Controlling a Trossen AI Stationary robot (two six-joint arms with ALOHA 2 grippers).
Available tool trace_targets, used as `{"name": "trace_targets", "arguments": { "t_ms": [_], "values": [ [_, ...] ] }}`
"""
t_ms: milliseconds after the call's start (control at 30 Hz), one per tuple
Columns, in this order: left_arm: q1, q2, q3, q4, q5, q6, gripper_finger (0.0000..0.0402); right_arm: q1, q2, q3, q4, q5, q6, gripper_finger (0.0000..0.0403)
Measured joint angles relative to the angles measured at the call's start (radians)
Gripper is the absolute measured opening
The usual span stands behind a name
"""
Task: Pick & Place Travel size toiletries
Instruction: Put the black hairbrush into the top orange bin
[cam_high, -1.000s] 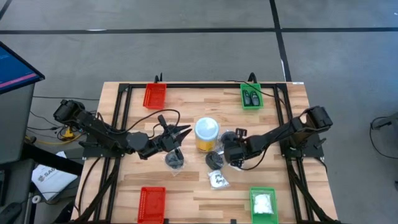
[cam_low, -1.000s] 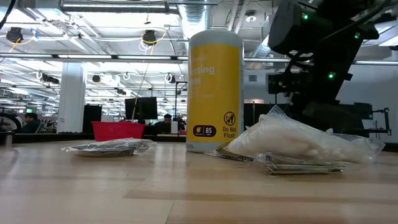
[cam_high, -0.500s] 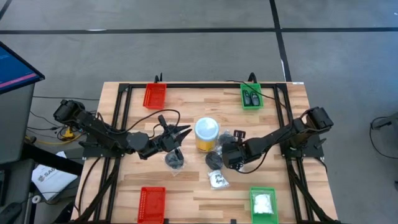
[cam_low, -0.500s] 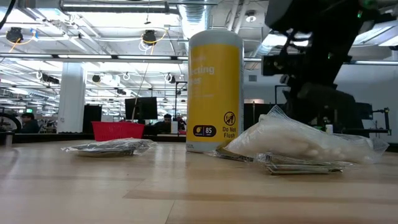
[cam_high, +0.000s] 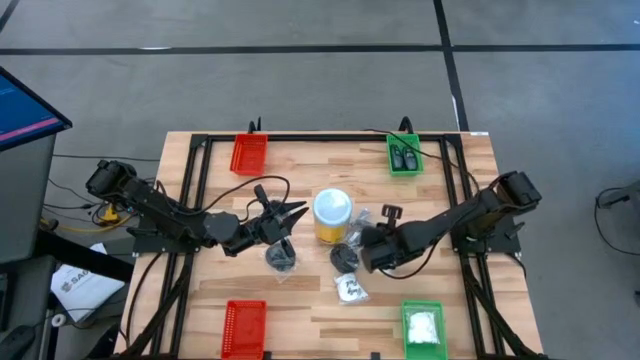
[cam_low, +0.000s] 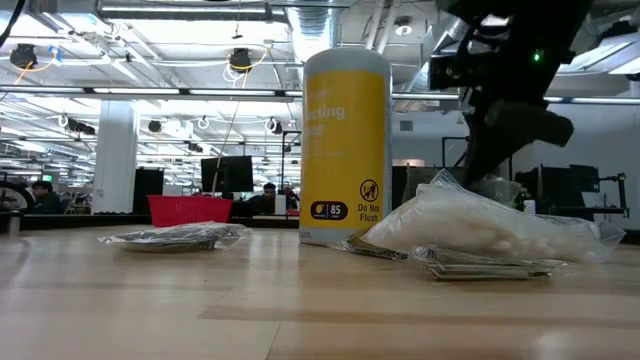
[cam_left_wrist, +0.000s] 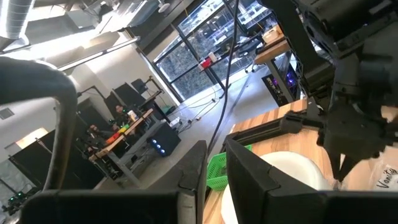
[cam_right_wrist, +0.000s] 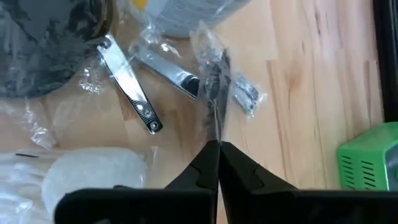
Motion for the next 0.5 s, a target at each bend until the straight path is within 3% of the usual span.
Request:
{"name": "trace_targets", "arguments": {
  "t_ms": [500],
  "values": [
    [0.000,0.000,0.000,0.000,0.000,0.000,0.0053,0.077,-0.244,0.000,-0.003,0.056,0.018,0.0000]
  ]
}}
